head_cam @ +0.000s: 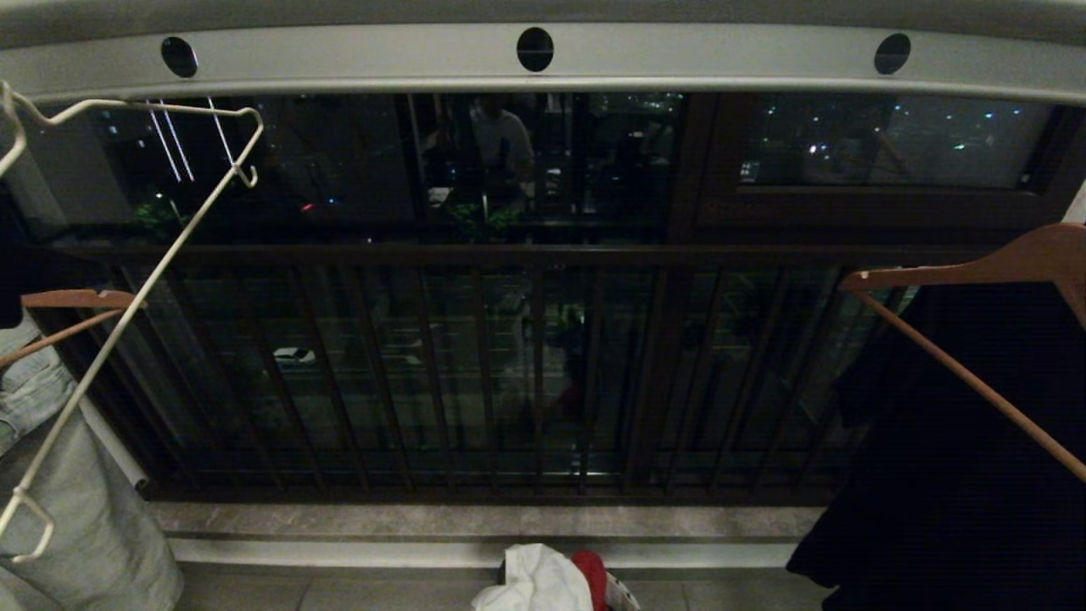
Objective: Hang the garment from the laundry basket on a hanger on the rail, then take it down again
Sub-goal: Pick up the clothes rack on the clothesline
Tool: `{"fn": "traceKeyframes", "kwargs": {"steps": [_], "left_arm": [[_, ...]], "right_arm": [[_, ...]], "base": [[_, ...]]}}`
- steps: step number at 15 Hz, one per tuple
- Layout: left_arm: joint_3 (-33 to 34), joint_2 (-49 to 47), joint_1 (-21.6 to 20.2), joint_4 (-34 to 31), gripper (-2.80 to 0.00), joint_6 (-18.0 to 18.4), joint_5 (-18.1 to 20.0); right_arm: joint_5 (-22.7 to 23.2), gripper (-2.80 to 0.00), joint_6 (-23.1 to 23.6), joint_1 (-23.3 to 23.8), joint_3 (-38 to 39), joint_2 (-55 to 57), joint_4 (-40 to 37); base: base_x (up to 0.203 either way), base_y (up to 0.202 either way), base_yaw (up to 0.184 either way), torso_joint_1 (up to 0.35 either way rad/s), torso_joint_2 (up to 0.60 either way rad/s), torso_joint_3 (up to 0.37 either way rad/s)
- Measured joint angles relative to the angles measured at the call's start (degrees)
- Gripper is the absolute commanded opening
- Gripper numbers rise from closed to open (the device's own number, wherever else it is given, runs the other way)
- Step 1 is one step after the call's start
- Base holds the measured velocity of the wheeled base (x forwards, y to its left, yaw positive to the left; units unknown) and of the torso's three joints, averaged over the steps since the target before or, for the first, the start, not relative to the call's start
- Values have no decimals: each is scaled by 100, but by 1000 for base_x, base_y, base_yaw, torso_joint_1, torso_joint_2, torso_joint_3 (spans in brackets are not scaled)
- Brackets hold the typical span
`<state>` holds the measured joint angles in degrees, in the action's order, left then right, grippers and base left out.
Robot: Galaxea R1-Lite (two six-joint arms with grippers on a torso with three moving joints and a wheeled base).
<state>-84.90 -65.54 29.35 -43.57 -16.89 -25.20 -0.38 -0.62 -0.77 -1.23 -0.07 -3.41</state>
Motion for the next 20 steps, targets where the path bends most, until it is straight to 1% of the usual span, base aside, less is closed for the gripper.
{"fn": "traceKeyframes", "kwargs": {"steps": [3,6,10,12,13,16,17,19,20], "left_arm": [[16,182,155,-15,-280,19,87],[284,460,284,-2,-280,-2,590],[792,837,314,13,-280,33,1047],[1150,1049,317,20,-280,60,1438],[1316,1129,317,20,-280,116,1586],[1881,1310,317,41,-280,486,1920],[2012,1320,317,51,-280,525,2073],[2270,1310,317,306,-280,616,2436],[2457,1300,317,545,-280,750,2592]], "right_arm": [[2,-280,0,0,0,0,0],[2,-280,0,-2,0,0,0],[2,-280,0,-2,0,0,0],[1,-280,-1,0,0,0,0],[2,-280,0,0,0,0,0],[2,-280,-1,-2,0,0,0],[2,-280,0,0,1,0,0],[2,-280,0,0,0,0,0],[2,-280,0,0,0,0,0]], "base": [[0,0,0,0,0,0],[0,0,0,0,0,0],[0,0,0,0,0,0],[0,0,0,0,0,0],[0,0,0,0,0,0],[0,0,0,0,0,0],[0,0,0,0,0,0],[0,0,0,0,0,0],[0,0,0,0,0,0]]}}
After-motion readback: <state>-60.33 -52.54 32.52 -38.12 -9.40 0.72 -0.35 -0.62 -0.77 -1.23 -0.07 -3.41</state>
